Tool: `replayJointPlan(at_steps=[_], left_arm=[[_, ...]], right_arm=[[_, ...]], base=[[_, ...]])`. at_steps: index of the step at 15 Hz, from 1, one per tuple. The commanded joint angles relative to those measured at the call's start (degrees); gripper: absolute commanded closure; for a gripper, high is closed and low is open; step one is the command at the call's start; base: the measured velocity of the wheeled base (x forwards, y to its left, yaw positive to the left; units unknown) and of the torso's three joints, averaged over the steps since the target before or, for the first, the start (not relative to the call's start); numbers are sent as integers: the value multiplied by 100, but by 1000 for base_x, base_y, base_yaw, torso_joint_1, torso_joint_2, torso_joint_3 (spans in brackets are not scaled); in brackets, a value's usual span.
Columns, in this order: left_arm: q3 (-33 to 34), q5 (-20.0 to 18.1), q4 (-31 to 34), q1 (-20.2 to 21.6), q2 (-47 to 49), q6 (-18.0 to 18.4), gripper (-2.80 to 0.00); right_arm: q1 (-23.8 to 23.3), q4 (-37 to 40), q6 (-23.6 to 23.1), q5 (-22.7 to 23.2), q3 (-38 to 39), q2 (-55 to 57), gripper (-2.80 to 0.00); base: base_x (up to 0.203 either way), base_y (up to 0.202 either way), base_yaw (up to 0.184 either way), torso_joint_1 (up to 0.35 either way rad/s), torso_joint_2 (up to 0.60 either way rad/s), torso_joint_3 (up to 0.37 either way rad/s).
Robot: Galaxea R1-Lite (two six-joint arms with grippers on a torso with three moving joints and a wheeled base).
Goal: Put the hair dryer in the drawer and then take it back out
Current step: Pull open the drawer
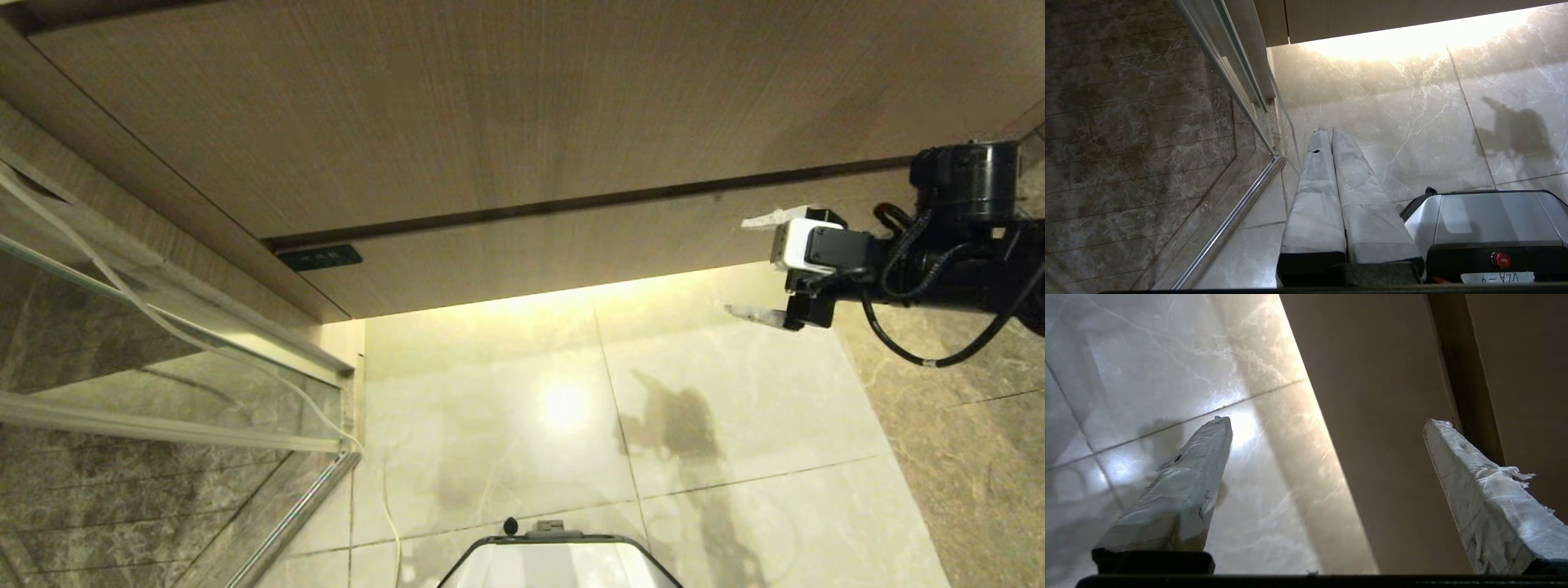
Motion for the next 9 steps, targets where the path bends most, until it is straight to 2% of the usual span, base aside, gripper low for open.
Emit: replayJointPlan(at_steps=[1,5,9], left_arm=[[9,2,-1,1,-2,-4,0],[9,2,-1,1,-2,-4,0],[9,2,-1,1,-2,-4,0]], right_arm=[[-106,-135,-359,98,-503,582,-280],[-221,-867,-788,123,-741,928,-280],[-189,-1066,-815,131,-1259,1450,-280]], base=[[0,0,0,0,0,0],[0,0,0,0,0,0],[0,0,0,0,0,0]])
